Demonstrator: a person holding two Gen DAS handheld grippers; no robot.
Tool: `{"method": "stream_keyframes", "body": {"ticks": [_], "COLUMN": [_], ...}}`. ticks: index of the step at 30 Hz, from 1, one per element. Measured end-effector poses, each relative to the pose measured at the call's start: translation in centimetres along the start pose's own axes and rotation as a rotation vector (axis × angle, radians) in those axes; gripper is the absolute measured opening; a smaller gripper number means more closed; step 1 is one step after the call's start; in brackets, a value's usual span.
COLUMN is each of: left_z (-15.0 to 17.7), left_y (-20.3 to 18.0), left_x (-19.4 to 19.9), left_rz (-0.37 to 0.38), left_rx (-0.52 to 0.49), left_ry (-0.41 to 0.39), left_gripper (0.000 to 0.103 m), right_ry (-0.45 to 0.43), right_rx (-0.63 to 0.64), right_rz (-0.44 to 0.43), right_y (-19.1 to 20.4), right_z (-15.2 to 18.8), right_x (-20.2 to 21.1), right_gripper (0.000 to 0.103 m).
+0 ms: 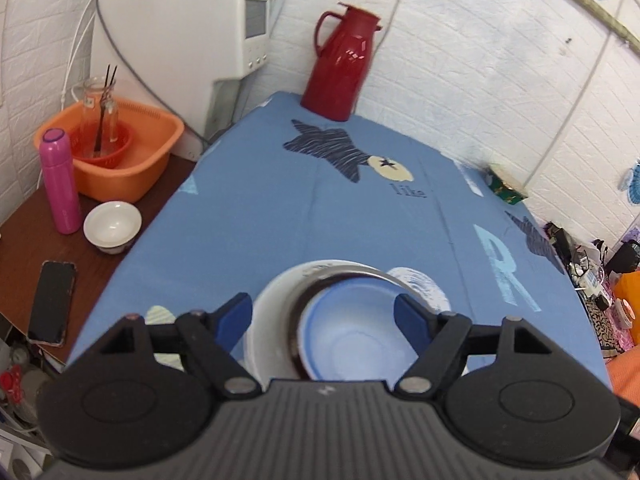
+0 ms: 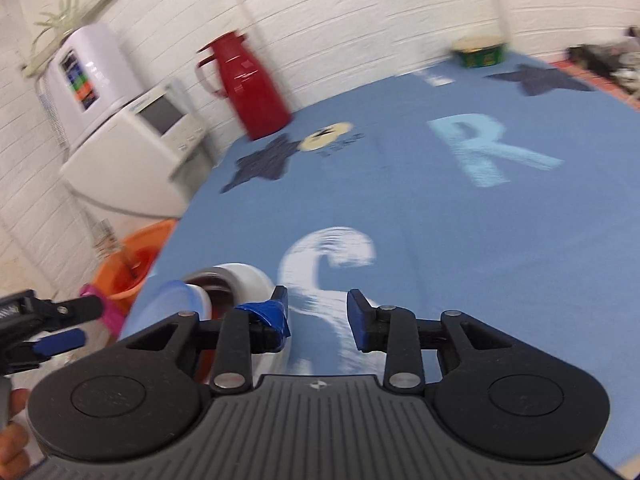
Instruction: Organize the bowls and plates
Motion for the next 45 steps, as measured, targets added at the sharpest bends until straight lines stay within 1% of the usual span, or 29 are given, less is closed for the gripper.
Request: {"method": "stream_keyframes", "body": {"ticks": [2, 3, 6, 8, 9, 10, 11, 13, 15, 17, 19, 21, 23, 27, 29, 32, 34, 37, 41, 45], "left_z": [1.2, 1.7, 3.5, 4.9, 5.6, 6.4, 7.2, 8.8, 10.2, 11.8, 13.3, 14.6, 15.7, 17.3, 18.0, 19.1, 19.4, 19.4, 19.8, 20.1], "left_y": [-1.5, -2.3, -4.4, -5.5, -5.8, -6.1, -6.3, -6.5, -6.5, -6.5, -6.3, -6.1, -5.9, -5.1, -4.6, -4.7, -4.8, -5.0, -5.1, -5.4], "left_x": [0.8, 1.3, 2.7, 3.7, 4.0, 4.4, 4.7, 5.3, 5.9, 6.6, 7.3, 7.9, 8.4, 9.4, 9.9, 10.8, 11.2, 10.9, 10.8, 10.8], "left_rz": [0.010, 0.016, 0.021, 0.016, 0.014, 0.013, 0.015, 0.012, -0.006, -0.027, -0.015, -0.009, -0.016, -0.055, -0.069, -0.082, -0.089, -0.105, -0.106, -0.113], "left_rx": [-0.021, -0.031, -0.084, -0.122, -0.134, -0.139, -0.140, -0.155, -0.178, -0.213, -0.225, -0.228, -0.240, -0.250, -0.243, -0.263, -0.278, -0.297, -0.309, -0.327], "left_ry": [-0.029, -0.043, -0.081, -0.104, -0.108, -0.111, -0.114, -0.126, -0.146, -0.145, -0.137, -0.122, -0.113, -0.113, -0.114, -0.119, -0.133, -0.134, -0.129, -0.133], "left_gripper": [0.077, 0.078, 0.078, 0.080, 0.080, 0.083, 0.090, 0.102, 0.102, 0.102, 0.102, 0.102, 0.102, 0.102, 0.102, 0.102, 0.102, 0.102, 0.102, 0.102], "right_ry": [0.004, 0.001, -0.059, -0.076, -0.095, -0.115, -0.126, -0.107, -0.095, -0.087, -0.078, -0.068, -0.062, -0.085, -0.096, -0.112, -0.113, -0.116, -0.141, -0.127], "right_rx": [-0.043, -0.062, -0.073, -0.075, -0.080, -0.081, -0.079, -0.076, -0.070, -0.038, -0.023, -0.027, -0.028, 0.012, 0.026, 0.040, 0.043, 0.077, 0.111, 0.120], "right_rz": [0.077, 0.096, 0.089, 0.106, 0.088, 0.069, 0.053, 0.024, 0.010, 0.016, 0.017, -0.003, -0.011, -0.003, 0.008, 0.017, 0.018, 0.035, 0.097, 0.106], "right_y": [-1.6, -2.3, -3.5, -4.1, -4.4, -4.5, -4.6, -4.6, -4.5, -4.3, -4.3, -4.3, -4.3, -4.4, -4.5, -4.8, -4.9, -4.5, -4.9, -5.1], "right_z": [0.8, 1.1, 1.7, 2.0, 2.2, 2.4, 2.7, 3.5, 4.6, 5.8, 7.2, 8.5, 9.5, 11.5, 12.5, 13.9, 14.5, 14.1, 14.4, 14.7], "right_x": [0.9, 1.2, 2.7, 3.7, 4.3, 4.9, 5.4, 5.9, 6.5, 7.0, 7.7, 8.4, 9.3, 11.4, 12.4, 14.1, 14.6, 14.8, 15.2, 14.9], "right_gripper": [0.018, 0.018, 0.020, 0.022, 0.024, 0.024, 0.024, 0.026, 0.027, 0.028, 0.028, 0.029, 0.030, 0.030, 0.031, 0.031, 0.032, 0.032, 0.033, 0.034]}}
Point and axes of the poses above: each gripper's, at about its wrist camera, not at the fingertips, and x roughly against the way its jaws point, y to its left, z to its underside, the point moved 9 cm from there along -x, roughly the way its jaws point, and after that the axes turned 4 degrees about x, right-handed, at the moved point
